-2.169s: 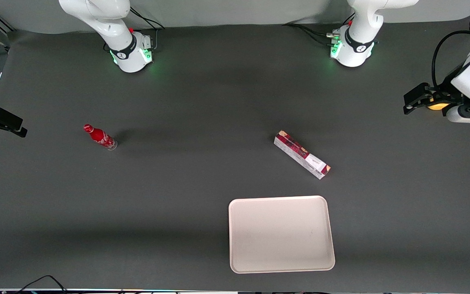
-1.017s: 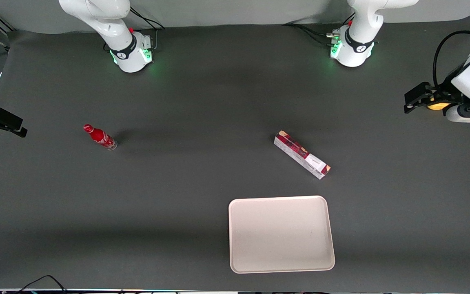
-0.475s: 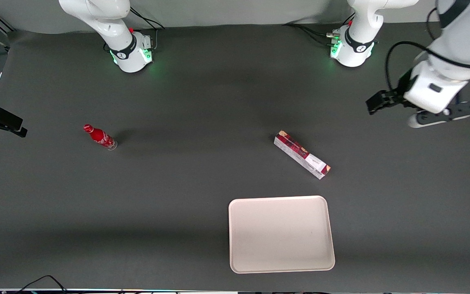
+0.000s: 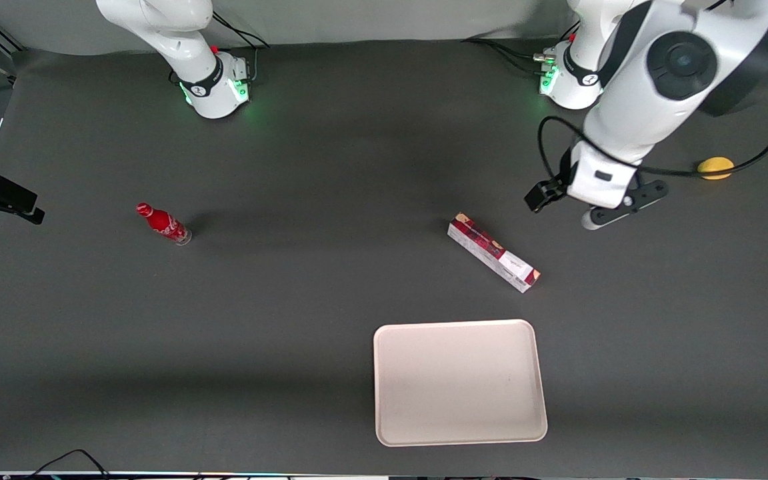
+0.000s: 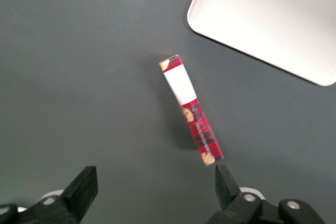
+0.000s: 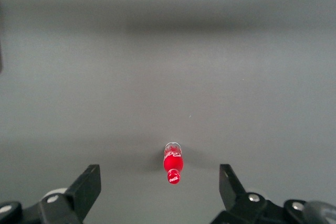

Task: Place red cookie box on tray
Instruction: 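Move the open left gripper over the red plaid cookie box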

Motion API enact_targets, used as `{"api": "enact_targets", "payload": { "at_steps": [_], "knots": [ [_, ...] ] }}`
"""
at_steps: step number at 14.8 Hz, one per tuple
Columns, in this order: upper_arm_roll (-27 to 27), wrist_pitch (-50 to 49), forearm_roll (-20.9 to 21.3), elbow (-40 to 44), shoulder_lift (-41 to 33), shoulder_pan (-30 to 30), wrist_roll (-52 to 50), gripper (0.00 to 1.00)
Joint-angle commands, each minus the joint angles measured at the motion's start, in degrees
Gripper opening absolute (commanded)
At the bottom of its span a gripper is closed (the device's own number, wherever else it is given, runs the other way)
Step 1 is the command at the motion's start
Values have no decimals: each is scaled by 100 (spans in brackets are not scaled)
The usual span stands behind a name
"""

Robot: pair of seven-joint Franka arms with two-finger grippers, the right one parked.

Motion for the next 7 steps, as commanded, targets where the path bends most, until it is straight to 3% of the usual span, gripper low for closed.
{"api": "enact_targets", "payload": {
  "at_steps": [1, 4, 7],
  "knots": [
    [-173, 1199, -35, -799, 182, -18, -726, 100],
    [-357, 1832, 88, -799, 832, -53, -1332, 100],
    [-472, 2045, 614, -764, 1281, -88, -1739, 100]
  ]
}}
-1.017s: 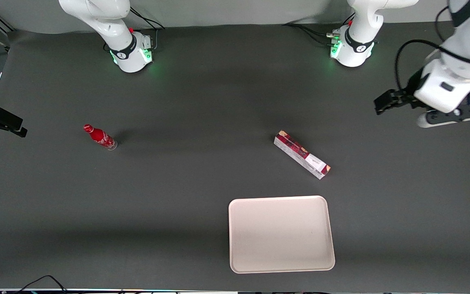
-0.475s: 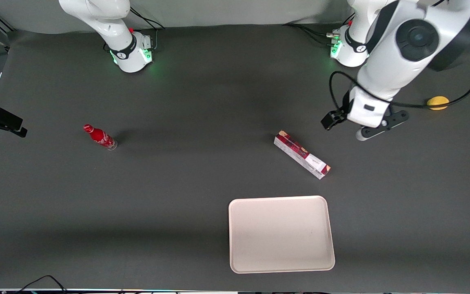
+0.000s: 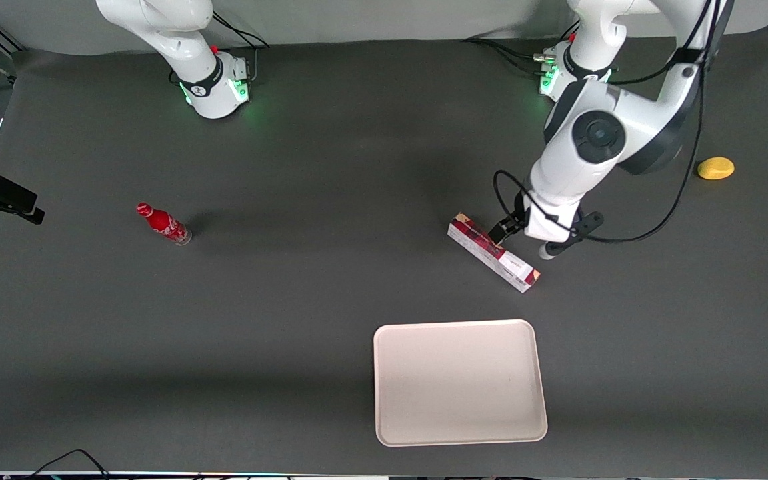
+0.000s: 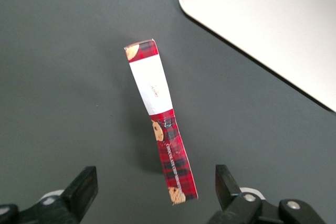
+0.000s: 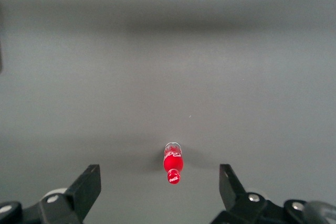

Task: Place red cookie box on tray
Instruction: 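Move the open left gripper over the red plaid cookie box, then lower the left gripper and close it on the cookie box's end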

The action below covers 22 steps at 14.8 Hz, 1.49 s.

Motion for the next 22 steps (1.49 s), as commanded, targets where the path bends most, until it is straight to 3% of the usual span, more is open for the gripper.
{"api": "enact_targets", "payload": {
  "at_steps": [1, 7, 9, 15, 18, 22],
  "knots": [
    [-84, 259, 574, 92, 515, -68, -449, 100],
    [-75, 997, 681, 57, 1184, -68, -757, 100],
    [-67, 1024, 882, 48, 1334, -59, -757, 100],
    [-58, 1164, 918, -13, 1632, -68, -853, 100],
    [-49, 1743, 953, -276, 1782, -86, -862, 100],
    [-5, 1763, 1331, -269, 1958, -86, -897, 100]
  ]
}}
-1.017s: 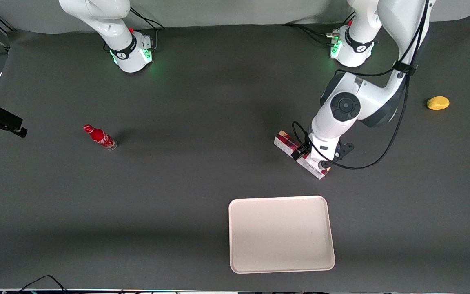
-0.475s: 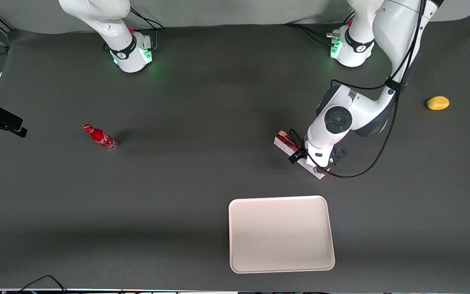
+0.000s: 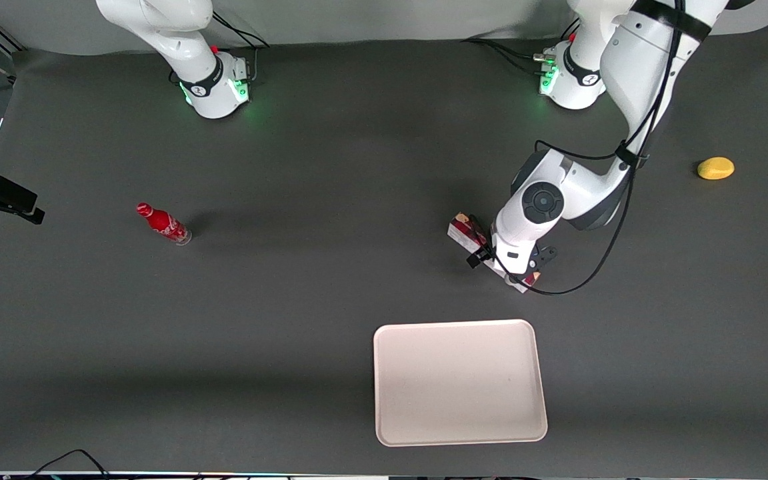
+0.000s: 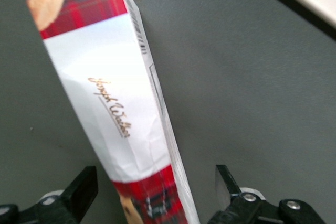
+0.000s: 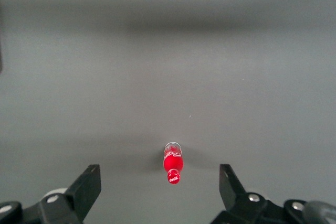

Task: Place red cookie box on tray
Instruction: 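Lower the left gripper and close it on the cookie box's end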

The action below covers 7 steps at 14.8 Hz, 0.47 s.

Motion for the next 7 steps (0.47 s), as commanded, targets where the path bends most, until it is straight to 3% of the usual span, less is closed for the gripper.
{"api": "enact_targets", "payload": {
  "at_steps": [1, 4, 5, 7],
  "knots": [
    [72, 114, 232, -55, 36, -58, -183, 100],
    [72, 122, 241, -55, 45, -67, -166, 100],
    [72, 140, 241, -46, 71, -67, -166, 96],
    [63, 149, 241, -38, 80, -67, -166, 68]
  ]
}}
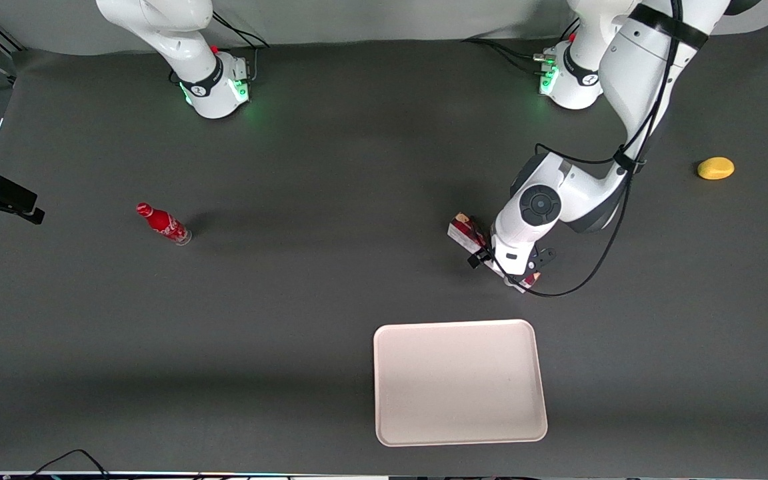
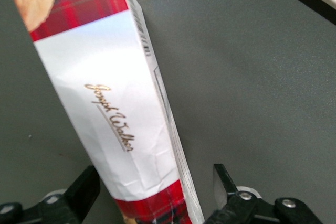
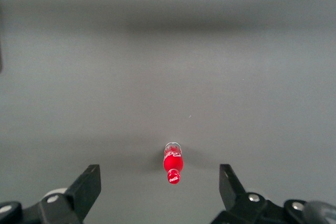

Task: Place red cookie box on tray
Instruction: 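Lower the left gripper and close it on the cookie box's end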

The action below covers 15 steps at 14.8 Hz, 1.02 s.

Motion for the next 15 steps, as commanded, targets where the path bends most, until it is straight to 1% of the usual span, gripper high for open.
{"api": "enact_targets", "payload": {
  "at_steps": [1, 2, 3, 7, 9, 10, 12, 15],
  "knots": [
    [40, 115, 110, -37, -15, -67, -150, 45],
    [40, 141, 102, -28, -15, -67, -159, 24],
    [31, 142, 102, -19, 28, -58, -159, 0],
    [31, 89, 102, 7, 29, -67, -150, 0],
    [13, -69, 102, 138, -85, -67, -150, 0],
    [-13, -330, 102, 252, -216, -67, -133, 0],
    [-161, -1425, 102, 891, -410, -58, -89, 0],
    [-451, -3324, 58, 2235, -560, -50, 51, 0]
  ]
}}
